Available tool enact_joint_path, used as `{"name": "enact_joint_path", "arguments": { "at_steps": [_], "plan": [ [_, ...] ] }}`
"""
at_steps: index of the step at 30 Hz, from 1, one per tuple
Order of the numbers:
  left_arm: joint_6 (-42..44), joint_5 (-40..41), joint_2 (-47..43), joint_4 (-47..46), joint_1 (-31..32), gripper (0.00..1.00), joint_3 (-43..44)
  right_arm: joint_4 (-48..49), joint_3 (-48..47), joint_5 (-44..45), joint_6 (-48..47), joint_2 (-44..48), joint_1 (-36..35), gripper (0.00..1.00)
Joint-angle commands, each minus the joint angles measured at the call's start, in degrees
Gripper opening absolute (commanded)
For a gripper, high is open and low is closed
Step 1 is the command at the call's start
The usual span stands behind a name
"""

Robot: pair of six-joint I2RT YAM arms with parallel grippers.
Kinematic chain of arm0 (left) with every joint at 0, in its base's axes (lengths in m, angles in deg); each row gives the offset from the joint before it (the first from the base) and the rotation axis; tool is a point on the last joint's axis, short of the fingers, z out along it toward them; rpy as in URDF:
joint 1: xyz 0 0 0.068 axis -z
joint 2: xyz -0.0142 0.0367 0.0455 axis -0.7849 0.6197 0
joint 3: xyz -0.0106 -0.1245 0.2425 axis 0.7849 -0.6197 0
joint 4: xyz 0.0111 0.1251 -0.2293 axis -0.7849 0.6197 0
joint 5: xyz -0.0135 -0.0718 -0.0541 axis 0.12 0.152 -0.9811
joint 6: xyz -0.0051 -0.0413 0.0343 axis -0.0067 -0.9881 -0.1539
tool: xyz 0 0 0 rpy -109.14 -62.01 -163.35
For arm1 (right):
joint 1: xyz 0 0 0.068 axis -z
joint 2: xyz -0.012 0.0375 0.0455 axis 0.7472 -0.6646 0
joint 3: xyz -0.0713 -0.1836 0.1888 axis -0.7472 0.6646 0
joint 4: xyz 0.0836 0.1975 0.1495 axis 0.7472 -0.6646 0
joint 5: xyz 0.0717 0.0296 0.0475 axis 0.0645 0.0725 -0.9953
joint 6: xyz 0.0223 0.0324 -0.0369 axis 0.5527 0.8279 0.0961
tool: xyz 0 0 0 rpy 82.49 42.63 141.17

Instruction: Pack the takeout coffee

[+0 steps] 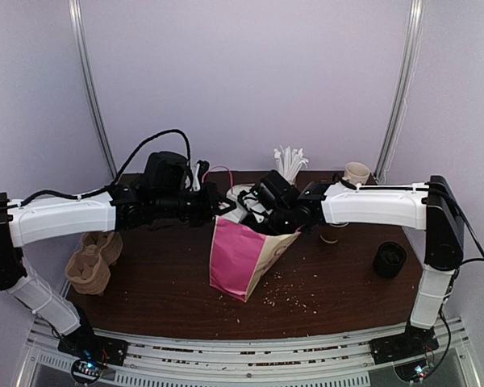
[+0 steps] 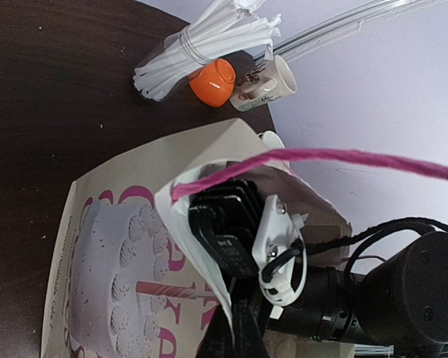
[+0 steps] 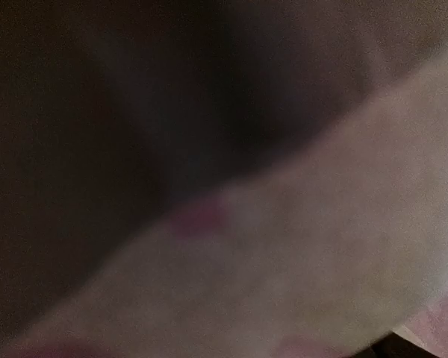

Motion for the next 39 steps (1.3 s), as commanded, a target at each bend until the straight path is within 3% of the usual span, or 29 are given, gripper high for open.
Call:
{"name": "enact_joint_path", "arguments": {
  "at_steps": [1,18,30,39],
  "plan": [
    [2.14,-3.38,-1.12,-2.34,0.99,0.0,-0.24,-7.78,3.8,-2.39,1.45,-3.59,0.81,0.83],
    [2.0,0.51,-1.47,-0.54,0.47,0.0,-0.33,-5.24,11.0,-7.2,-4.41,6.62,0.49,0.8],
    [2.98,0.72,-2.41,0.33,0.29,0.0,-0.05,-6.66,10.39,-3.79,-3.87,2.0,0.65,0.8],
    [3.61,2.18,-3.3,1.5,0.3,0.0,-0.42,-4.76,10.85,-6.24,-4.59,-0.34,0.65,0.79]
  ]
}}
